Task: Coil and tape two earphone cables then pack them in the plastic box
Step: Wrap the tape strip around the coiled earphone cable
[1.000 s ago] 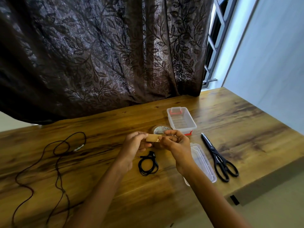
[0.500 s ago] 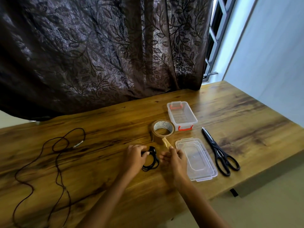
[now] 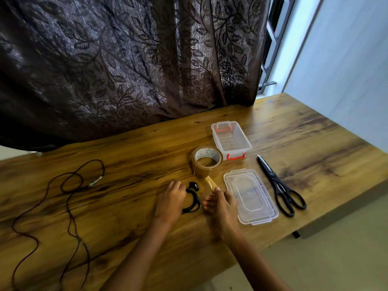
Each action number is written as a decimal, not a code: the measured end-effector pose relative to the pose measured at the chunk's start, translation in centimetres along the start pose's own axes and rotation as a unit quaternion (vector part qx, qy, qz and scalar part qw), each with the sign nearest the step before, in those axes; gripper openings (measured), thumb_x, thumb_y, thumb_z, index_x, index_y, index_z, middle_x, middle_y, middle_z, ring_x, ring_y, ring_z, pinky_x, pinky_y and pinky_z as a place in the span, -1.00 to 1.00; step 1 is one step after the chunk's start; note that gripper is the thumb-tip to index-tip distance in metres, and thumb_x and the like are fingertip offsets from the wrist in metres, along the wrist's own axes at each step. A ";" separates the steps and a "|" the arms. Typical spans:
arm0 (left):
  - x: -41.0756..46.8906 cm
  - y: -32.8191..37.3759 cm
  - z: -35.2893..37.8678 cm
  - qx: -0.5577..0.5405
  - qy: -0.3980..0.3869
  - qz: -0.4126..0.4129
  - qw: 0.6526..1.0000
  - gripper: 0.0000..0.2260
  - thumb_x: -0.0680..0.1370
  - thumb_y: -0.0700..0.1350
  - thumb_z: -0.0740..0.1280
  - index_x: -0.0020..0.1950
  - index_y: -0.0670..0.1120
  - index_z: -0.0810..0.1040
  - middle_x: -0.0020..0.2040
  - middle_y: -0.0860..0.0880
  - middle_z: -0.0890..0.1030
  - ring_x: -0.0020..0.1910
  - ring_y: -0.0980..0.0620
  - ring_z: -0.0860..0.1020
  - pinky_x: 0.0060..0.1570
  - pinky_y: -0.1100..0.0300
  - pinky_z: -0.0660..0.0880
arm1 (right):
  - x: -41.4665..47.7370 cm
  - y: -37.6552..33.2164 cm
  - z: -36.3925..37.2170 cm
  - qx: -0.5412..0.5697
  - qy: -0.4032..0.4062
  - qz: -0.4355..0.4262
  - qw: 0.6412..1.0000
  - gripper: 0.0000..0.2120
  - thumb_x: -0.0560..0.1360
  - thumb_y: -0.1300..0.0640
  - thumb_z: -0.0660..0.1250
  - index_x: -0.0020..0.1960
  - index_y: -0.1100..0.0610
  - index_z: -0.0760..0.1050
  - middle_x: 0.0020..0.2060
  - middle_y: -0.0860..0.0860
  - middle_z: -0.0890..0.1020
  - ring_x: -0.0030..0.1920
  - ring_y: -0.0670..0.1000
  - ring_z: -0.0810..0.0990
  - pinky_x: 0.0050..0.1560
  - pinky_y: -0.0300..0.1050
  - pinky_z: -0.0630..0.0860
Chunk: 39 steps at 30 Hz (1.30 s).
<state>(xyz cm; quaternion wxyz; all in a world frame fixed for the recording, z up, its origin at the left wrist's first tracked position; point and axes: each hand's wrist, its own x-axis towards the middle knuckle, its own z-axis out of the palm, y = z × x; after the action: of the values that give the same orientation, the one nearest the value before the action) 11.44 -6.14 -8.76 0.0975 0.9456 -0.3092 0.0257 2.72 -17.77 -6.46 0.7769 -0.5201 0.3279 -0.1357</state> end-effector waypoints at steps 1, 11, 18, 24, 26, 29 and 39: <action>-0.1 -0.1 0.0 0.016 -0.008 0.008 1.000 -0.76 0.46 -0.24 0.39 0.12 -0.14 0.56 0.07 -0.07 0.62 0.08 0.00 0.57 -0.10 0.24 0.55 | 0.0 0.0 0.0 -0.005 -0.005 -0.005 1.000 -0.81 0.60 0.13 0.11 0.02 0.22 0.44 -0.30 0.10 0.60 -0.29 0.02 0.59 -0.24 -0.14 0.55; 0.0 -0.2 -0.8 0.049 -0.020 0.052 0.997 -0.72 0.57 -0.22 0.22 0.28 -0.14 0.41 0.22 -0.09 0.51 0.21 -0.02 0.46 0.06 0.21 0.46 | 0.7 -1.0 1.5 -0.168 -0.061 -0.099 0.979 -0.66 0.59 -0.06 0.09 -0.11 0.07 0.57 -0.12 0.14 0.64 -0.09 0.15 0.59 -0.05 0.07 0.52; 1.4 0.3 -1.9 0.078 -0.081 0.033 0.993 -0.70 0.54 -0.30 0.21 0.28 -0.22 0.39 0.24 -0.18 0.46 0.22 -0.08 0.46 0.17 0.12 0.46 | 1.7 -1.0 1.9 -0.199 -0.056 -0.105 0.973 -0.51 0.59 -0.12 0.02 -0.11 0.19 0.58 -0.11 0.23 0.64 -0.02 0.23 0.58 -0.03 0.08 0.52; 1.8 -0.1 -2.3 0.029 -0.109 0.024 0.993 -0.77 0.57 -0.27 0.13 0.21 -0.22 0.39 0.19 -0.18 0.47 0.17 -0.08 0.47 0.13 0.13 0.40 | 1.3 -0.7 1.3 -0.210 -0.070 -0.117 0.968 -0.49 0.57 -0.18 0.00 -0.12 0.14 0.58 -0.19 0.16 0.64 -0.20 0.15 0.58 -0.20 0.06 0.51; 1.5 -0.1 -2.8 -0.011 -0.104 0.019 0.994 -0.80 0.58 -0.24 0.10 0.18 -0.21 0.37 0.10 -0.15 0.52 0.06 -0.04 0.49 -0.04 0.19 0.40 | 1.2 -1.1 1.1 -0.216 -0.092 -0.118 0.965 -0.49 0.56 -0.18 -0.01 -0.12 0.13 0.58 -0.20 0.13 0.62 -0.21 0.05 0.53 -0.25 -0.11 0.43; 1.3 0.0 -3.7 -0.067 -0.123 0.007 0.990 -0.86 0.60 -0.20 0.11 0.14 -0.18 0.34 -0.17 -0.05 0.51 -0.32 0.11 0.42 -0.40 0.28 0.32 | 1.5 -1.5 0.9 -0.216 -0.129 -0.121 0.960 -0.47 0.59 -0.12 -0.05 -0.12 0.15 0.60 -0.05 0.18 0.63 0.00 0.12 0.57 0.05 0.02 0.48; 1.9 0.6 -9.2 -0.212 -0.147 0.020 0.966 -0.92 0.56 -0.14 0.24 0.04 -0.08 0.43 -0.07 -0.02 0.54 -0.18 0.09 0.48 -0.30 0.23 0.37 | 1.6 -3.6 1.2 -0.155 -0.260 -0.086 0.949 -0.25 0.54 -0.28 -0.19 -0.30 0.17 0.58 -0.04 0.06 0.68 0.17 -0.12 0.52 0.36 0.00 0.19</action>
<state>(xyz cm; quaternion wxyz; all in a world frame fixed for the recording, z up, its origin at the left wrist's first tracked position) 12.76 -5.89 0.55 0.2490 0.8901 -0.3376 -0.1781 5.22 -19.29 -3.55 0.7301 -0.6779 0.0858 -0.0097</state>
